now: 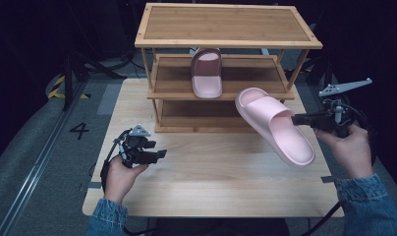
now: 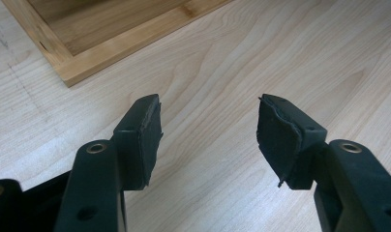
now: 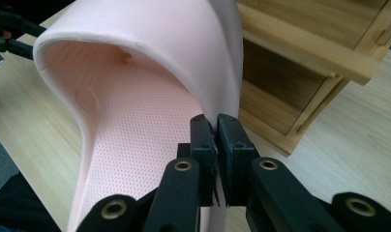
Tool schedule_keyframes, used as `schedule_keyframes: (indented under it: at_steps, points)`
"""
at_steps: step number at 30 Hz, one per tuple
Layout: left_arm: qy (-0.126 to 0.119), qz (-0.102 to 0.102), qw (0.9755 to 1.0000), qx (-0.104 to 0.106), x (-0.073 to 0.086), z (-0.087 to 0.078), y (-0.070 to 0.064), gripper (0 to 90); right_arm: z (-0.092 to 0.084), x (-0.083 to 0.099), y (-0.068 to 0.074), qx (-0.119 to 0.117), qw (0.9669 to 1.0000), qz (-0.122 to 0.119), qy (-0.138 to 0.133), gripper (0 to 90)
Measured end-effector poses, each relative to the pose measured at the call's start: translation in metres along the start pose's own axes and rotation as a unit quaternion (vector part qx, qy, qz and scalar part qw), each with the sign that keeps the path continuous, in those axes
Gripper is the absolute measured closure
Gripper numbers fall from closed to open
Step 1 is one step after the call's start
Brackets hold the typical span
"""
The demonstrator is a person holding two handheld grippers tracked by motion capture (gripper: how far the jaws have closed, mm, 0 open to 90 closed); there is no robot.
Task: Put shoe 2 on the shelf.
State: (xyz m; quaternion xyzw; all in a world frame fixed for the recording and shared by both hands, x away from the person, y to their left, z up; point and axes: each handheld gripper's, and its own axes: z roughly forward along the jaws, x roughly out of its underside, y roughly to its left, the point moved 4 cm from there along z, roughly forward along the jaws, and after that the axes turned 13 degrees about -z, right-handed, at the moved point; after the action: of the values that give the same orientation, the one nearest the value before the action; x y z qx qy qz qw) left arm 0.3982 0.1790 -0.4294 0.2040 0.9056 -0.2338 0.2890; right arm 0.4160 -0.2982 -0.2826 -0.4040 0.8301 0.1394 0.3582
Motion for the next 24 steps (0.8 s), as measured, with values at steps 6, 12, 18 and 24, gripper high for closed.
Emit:
schedule_keyframes:
  at_steps: [6, 12, 18, 24]
  points:
    - [0.003, -0.003, 1.0, -0.001, 0.0, 0.001, 0.0, 41.7, 0.0, -0.015, -0.009, 0.002, 1.0, 0.003, 0.005, 86.0]
    - [0.003, -0.002, 1.0, -0.004, 0.0, 0.0, 0.001, 42.4, 0.006, -0.025, -0.021, 0.002, 0.9999, 0.008, 0.015, 86.0]
    - [0.004, 0.0, 0.9999, -0.011, 0.006, -0.004, 0.004, 42.3, 0.012, -0.033, -0.033, 0.005, 0.9997, 0.013, 0.021, 86.0]
    - [0.008, -0.006, 0.9997, -0.021, 0.015, -0.011, 0.007, 42.1, 0.02, -0.043, -0.041, 0.013, 0.9994, 0.012, 0.028, 86.0]
